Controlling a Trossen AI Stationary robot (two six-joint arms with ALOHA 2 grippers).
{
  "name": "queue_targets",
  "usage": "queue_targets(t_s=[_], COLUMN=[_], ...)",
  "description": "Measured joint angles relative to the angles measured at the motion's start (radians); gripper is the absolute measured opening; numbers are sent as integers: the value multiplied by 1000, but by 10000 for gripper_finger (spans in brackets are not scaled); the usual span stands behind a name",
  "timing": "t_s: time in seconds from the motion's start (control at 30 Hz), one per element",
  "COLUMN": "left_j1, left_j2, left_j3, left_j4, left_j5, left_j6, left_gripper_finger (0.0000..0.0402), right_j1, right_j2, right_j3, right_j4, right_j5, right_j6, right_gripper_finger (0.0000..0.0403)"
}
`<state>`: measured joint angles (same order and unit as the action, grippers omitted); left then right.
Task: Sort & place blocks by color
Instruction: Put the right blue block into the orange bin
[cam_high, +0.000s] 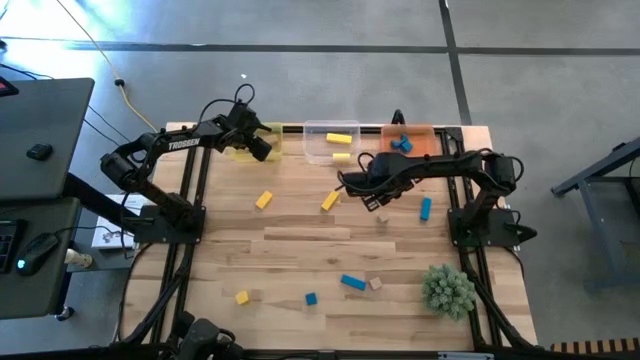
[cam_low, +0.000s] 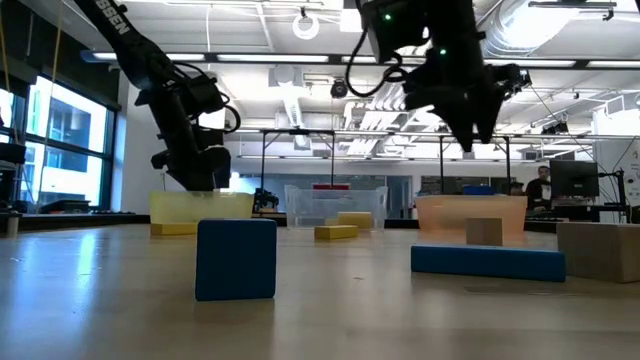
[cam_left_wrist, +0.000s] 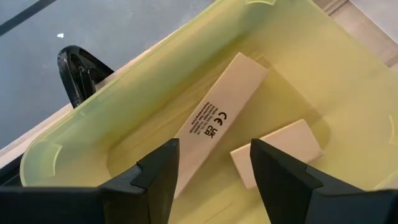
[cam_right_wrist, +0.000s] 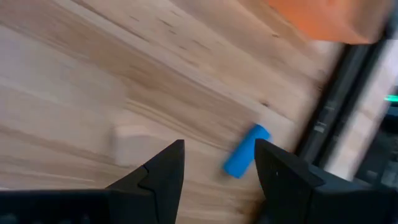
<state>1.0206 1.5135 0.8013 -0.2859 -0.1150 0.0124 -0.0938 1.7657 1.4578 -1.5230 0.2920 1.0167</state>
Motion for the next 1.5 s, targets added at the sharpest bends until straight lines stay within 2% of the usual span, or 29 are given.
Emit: queue_targets(t_s=[0.07,0.23,0.5,0.73,1.13,1.33,1.5], left_j1=[0,0,0,0,0,0,0], left_j2=[0,0,-16,-49,-93,-93,-93], left_j3=[0,1,2,2,2,2,3], left_j4=[0,-1,-2,-1,0,0,0], left_j5=[0,1,2,1,0,0,0], left_j6=[0,0,0,0,0,0,-5], left_gripper_finger=[188,188,188,188,188,188,188], right_j1=[7,10,2,2,2,2,0], right_j2=[0,-13,-91,-263,-565,-619,-612], right_j3=[0,-27,-234,-453,-730,-849,-887], right_j4=[-52,-48,-28,121,327,470,518], right_j5=[24,54,-3,-85,-102,-90,-74], right_j6=[4,-27,29,170,545,644,654], right_gripper_finger=[183,183,183,183,183,183,183])
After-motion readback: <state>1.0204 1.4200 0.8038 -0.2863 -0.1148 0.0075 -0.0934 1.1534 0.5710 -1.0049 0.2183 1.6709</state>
